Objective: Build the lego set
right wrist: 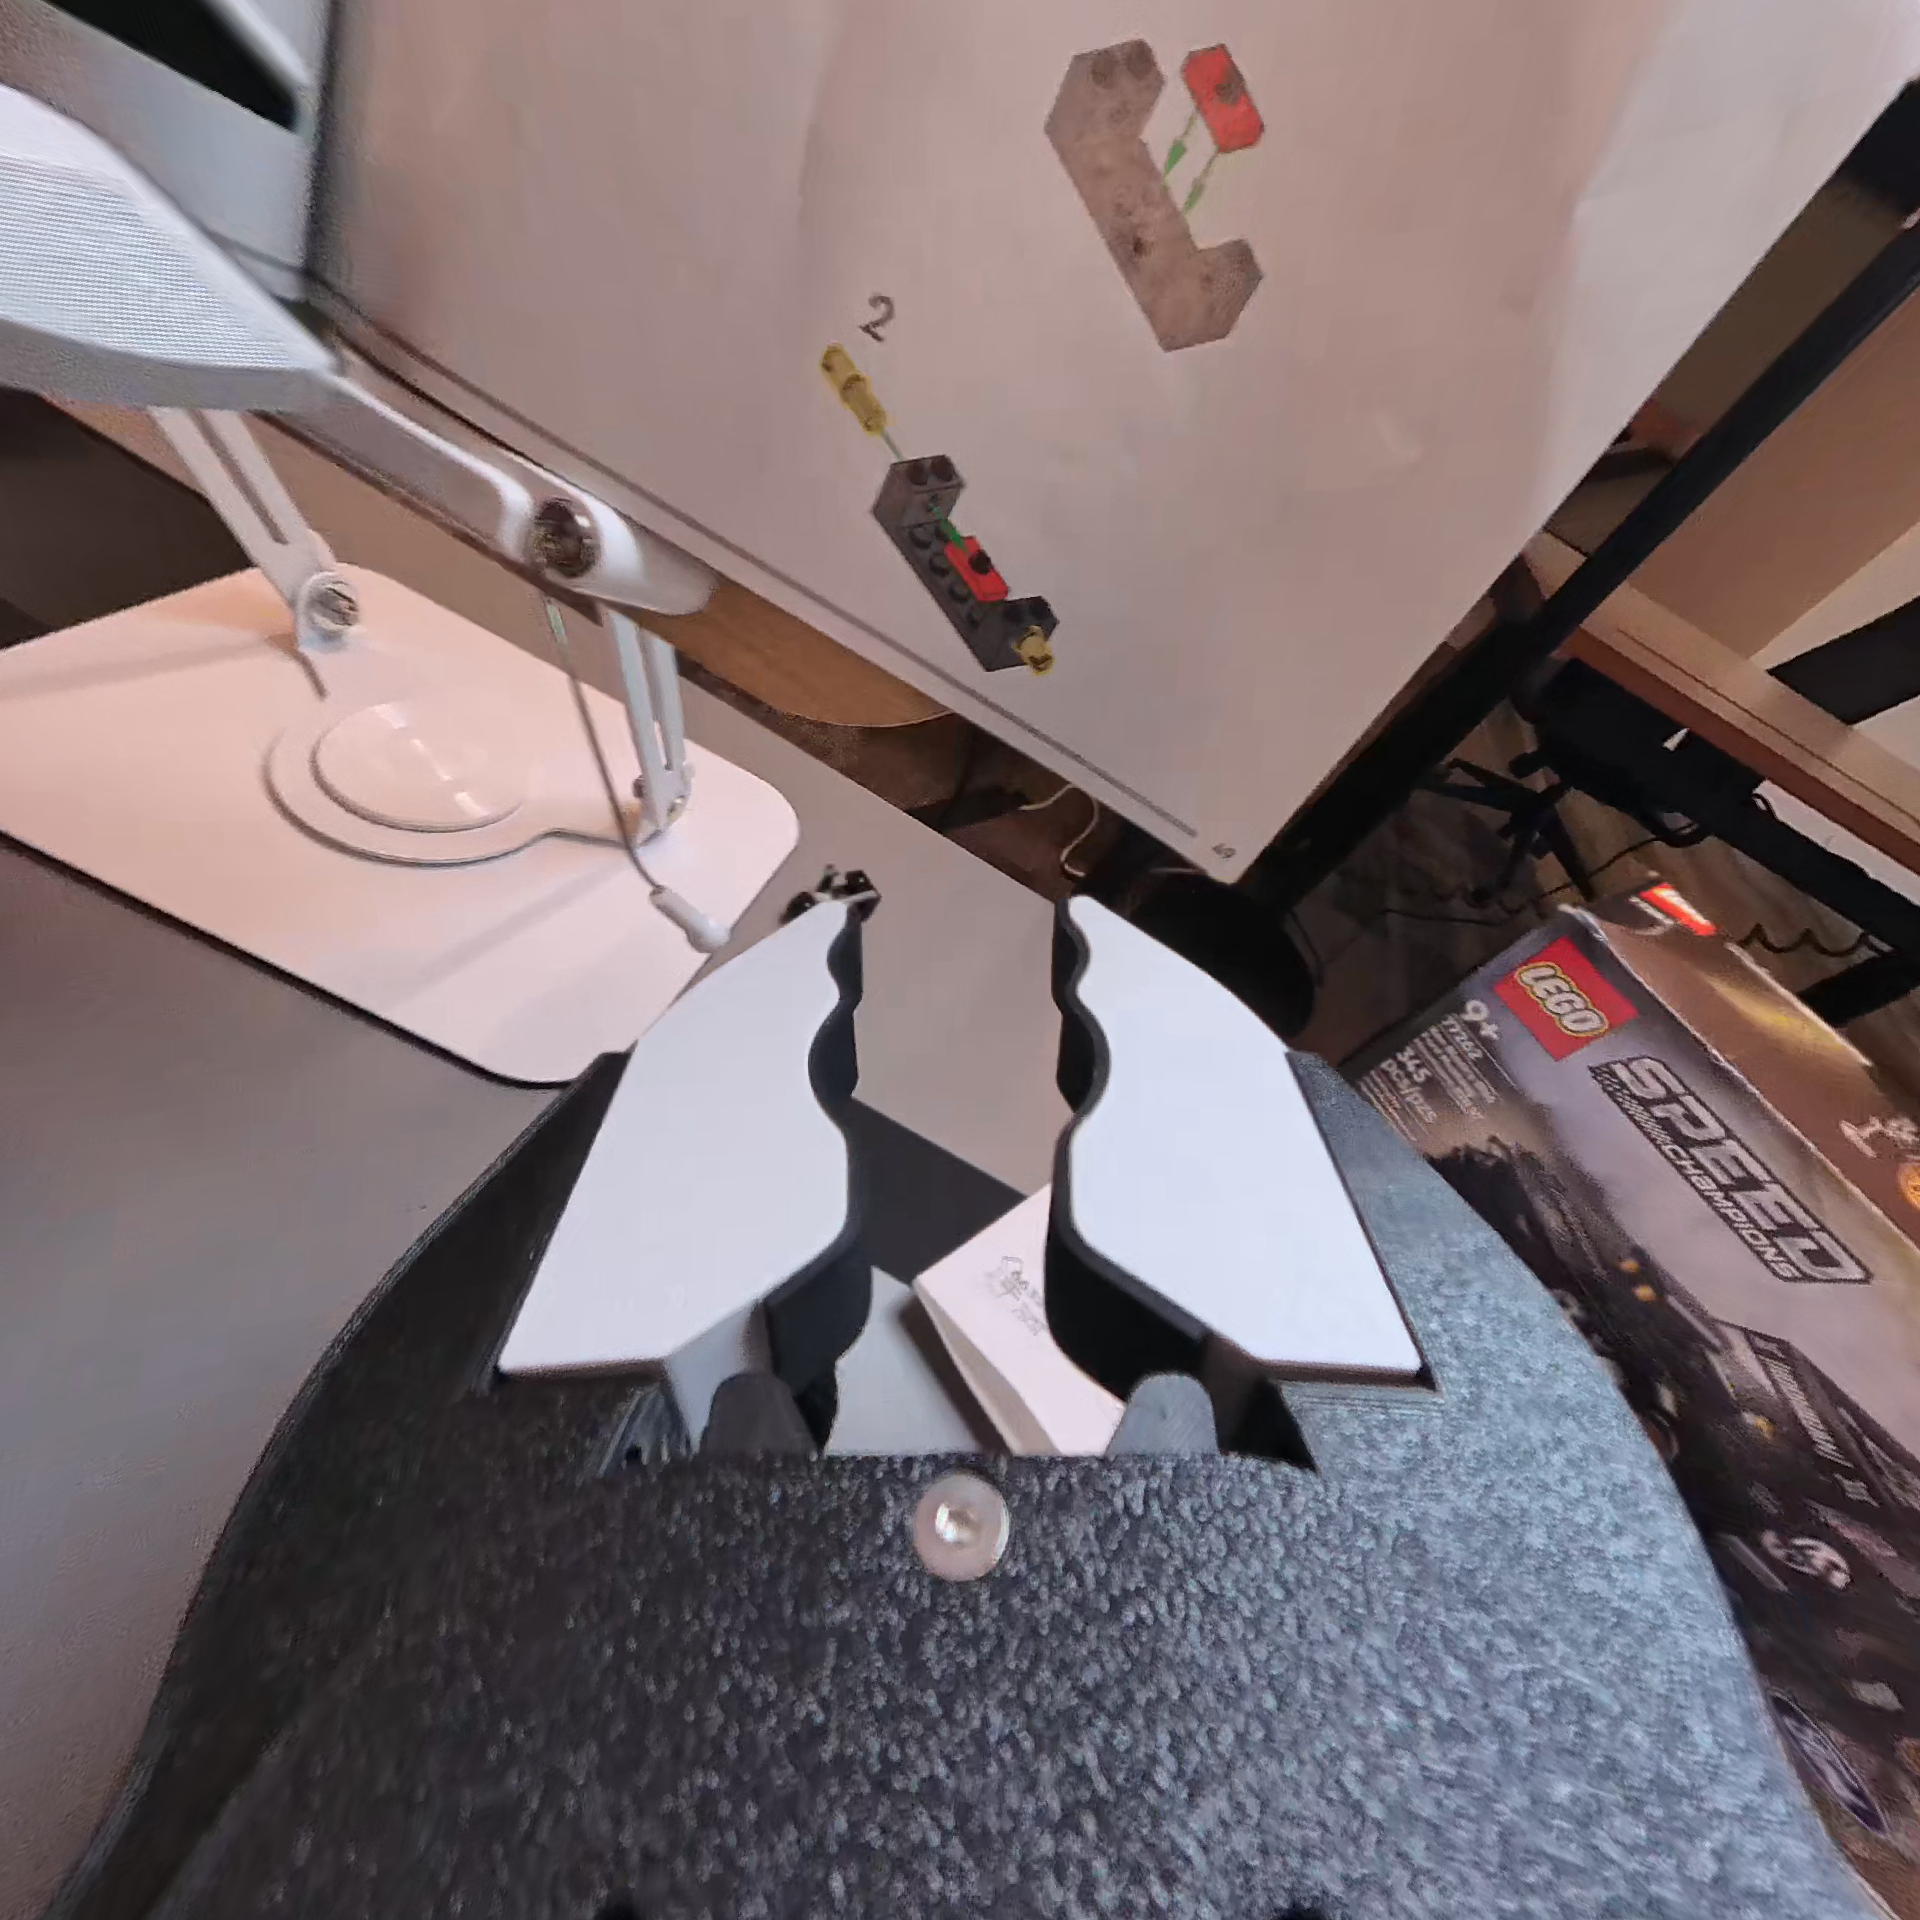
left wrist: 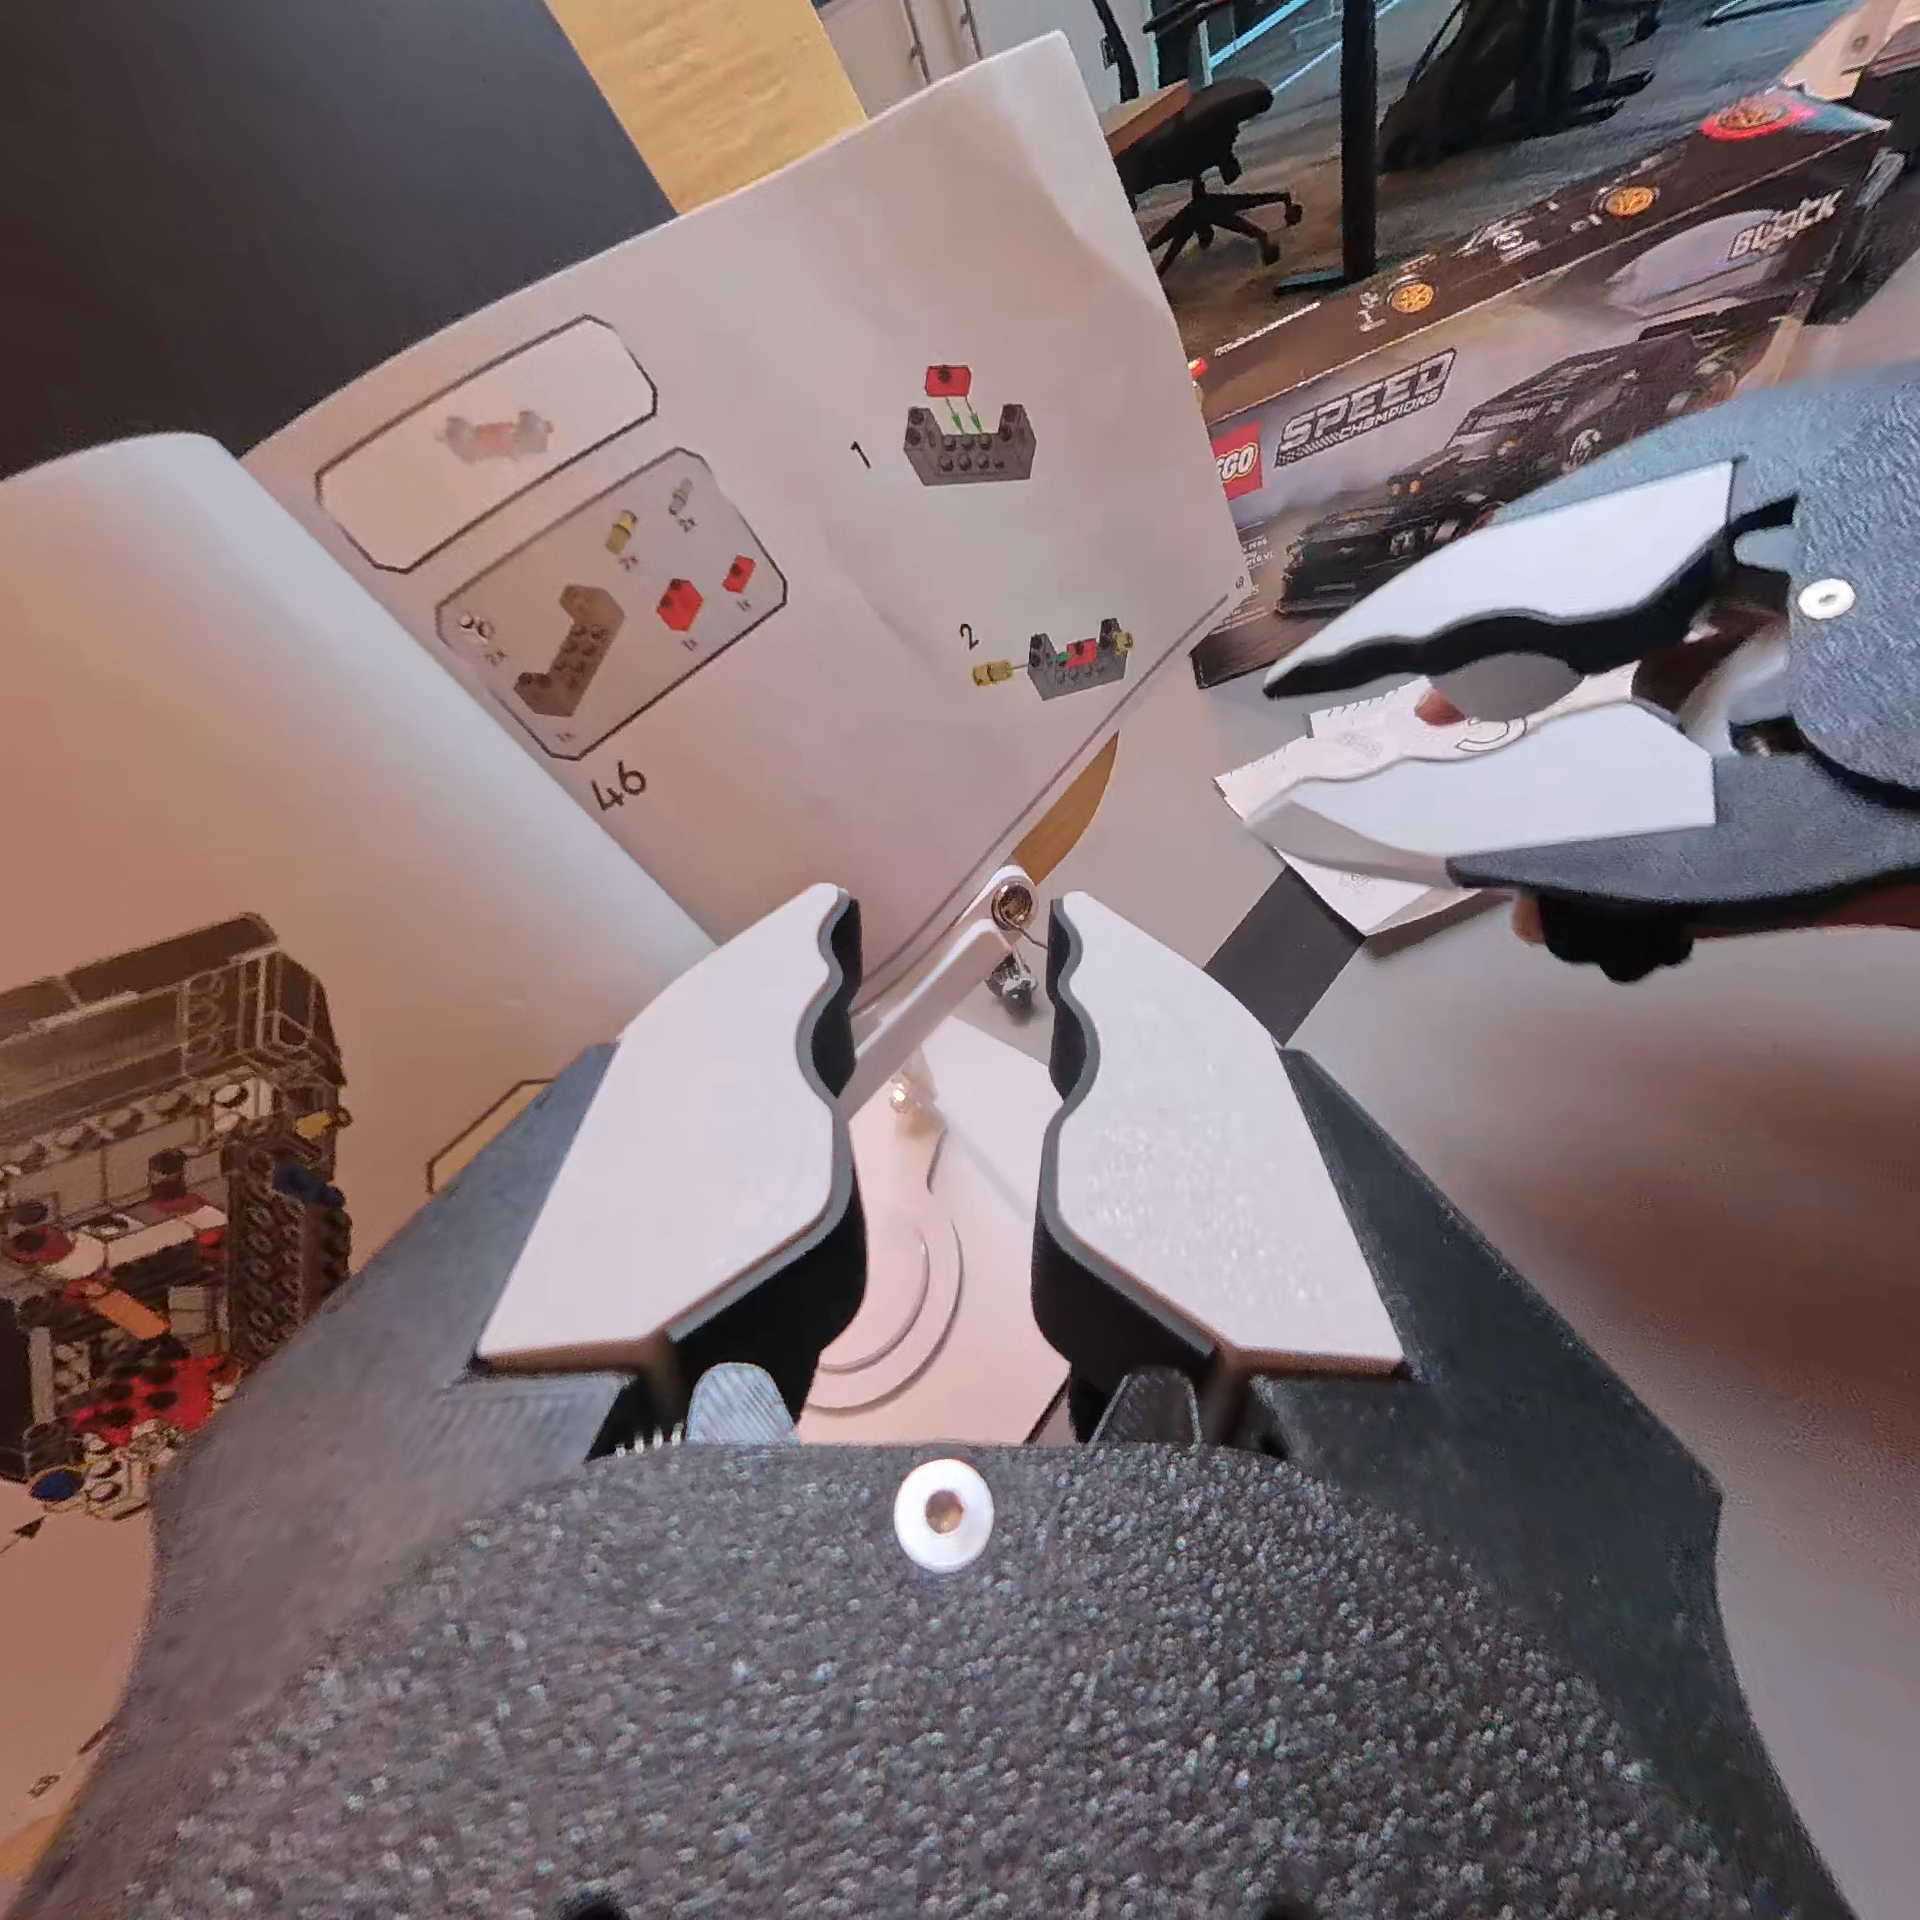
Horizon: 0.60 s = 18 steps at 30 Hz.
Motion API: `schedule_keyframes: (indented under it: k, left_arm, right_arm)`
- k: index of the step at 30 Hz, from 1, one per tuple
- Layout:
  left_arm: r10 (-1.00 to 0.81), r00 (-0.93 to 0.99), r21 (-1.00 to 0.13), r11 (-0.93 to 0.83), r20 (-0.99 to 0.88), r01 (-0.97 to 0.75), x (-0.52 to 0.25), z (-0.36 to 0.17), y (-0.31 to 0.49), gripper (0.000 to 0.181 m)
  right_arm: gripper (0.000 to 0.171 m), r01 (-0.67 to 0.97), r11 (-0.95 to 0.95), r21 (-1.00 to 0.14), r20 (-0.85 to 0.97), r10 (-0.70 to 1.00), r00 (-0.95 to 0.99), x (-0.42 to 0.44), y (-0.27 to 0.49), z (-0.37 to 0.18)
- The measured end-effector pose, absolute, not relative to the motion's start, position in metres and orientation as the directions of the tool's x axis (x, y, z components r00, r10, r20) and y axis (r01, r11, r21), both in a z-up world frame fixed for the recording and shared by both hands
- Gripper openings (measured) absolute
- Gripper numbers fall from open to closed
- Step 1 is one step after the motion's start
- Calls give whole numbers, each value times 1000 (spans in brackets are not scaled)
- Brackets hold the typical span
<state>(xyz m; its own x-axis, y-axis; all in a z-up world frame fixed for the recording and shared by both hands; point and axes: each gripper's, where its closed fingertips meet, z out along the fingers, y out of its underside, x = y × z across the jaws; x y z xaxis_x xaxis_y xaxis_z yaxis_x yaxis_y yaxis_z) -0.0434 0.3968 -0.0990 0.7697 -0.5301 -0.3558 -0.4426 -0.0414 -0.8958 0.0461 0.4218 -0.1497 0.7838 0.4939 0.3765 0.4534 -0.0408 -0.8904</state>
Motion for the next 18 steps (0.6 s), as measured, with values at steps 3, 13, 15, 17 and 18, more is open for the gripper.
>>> schedule_keyframes:
  k: [3, 13, 15, 17, 18]
  left_arm:
    - [-496, 790, -904, -22, -360, -426, -47, -95, 396, 29]
    - [-183, 970, -987, 66, -158, -148, -128, -70, 362, 0]
    - [-161, 981, -994, 48, -108, -101, -143, -72, 352, 0]
    - [-141, 986, -996, 38, -84, -80, -156, -74, 342, 0]
    - [-132, 988, -997, 38, -78, -74, -162, -76, 337, 0]
  right_arm:
    - [35, 431, 33, -902, 380, 536, 754, 28, 405, -143]
    - [82, 260, 177, -949, 314, 513, 799, -58, 402, -80]
    - [89, 260, 178, -949, 314, 509, 801, -79, 404, -75]
    - [92, 279, 205, -938, 345, 484, 804, -98, 404, -71]
    - [92, 283, 215, -935, 353, 475, 806, -105, 404, -70]
